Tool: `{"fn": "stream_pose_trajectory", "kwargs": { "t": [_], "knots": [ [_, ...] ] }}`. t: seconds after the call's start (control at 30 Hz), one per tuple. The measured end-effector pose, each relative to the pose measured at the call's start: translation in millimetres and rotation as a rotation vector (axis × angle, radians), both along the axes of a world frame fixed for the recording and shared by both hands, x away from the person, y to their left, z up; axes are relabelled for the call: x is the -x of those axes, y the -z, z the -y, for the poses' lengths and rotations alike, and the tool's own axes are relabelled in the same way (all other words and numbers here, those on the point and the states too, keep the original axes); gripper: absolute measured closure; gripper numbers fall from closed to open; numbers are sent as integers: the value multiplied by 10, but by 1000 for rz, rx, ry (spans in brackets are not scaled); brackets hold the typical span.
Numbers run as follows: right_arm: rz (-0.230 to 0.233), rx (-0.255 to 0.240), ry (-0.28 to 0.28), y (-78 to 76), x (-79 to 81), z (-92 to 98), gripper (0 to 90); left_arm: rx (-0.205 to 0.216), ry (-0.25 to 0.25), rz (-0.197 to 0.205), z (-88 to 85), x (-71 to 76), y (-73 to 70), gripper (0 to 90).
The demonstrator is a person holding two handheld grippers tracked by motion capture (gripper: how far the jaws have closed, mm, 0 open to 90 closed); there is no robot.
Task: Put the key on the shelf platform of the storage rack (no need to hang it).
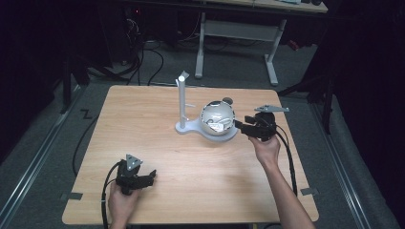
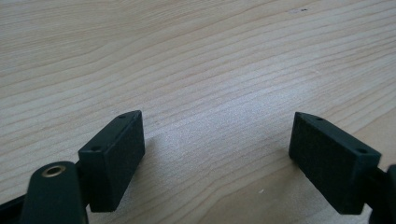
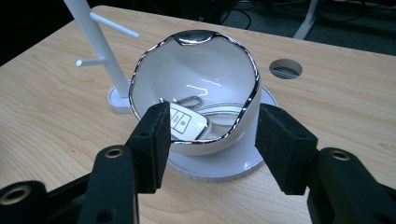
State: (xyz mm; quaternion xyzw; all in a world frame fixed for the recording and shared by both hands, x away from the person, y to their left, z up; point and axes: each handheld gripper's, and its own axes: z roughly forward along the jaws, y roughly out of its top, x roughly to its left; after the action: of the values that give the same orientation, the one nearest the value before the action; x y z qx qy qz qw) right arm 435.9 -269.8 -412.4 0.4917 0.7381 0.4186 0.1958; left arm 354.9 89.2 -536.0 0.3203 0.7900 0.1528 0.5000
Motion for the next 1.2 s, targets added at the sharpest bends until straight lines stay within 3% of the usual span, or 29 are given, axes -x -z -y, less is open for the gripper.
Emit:
{"fn": "stream_pose_trajectory", "kwargs": {
  "t": [0.23,0.7,0.8,1.2],
  "knots": [
    [12,-31,10,-23,82,84,469,7,-6,-4,5,-1,-4,186],
    [21,-31,29,-91,228,242,470,7,-6,-4,5,-1,-4,186],
    [41,-41,28,-112,276,276,471,7,-6,-4,4,-1,-4,186],
    [14,-48,46,9,435,432,474,7,-7,-4,5,-1,-4,186]
  ]
}}
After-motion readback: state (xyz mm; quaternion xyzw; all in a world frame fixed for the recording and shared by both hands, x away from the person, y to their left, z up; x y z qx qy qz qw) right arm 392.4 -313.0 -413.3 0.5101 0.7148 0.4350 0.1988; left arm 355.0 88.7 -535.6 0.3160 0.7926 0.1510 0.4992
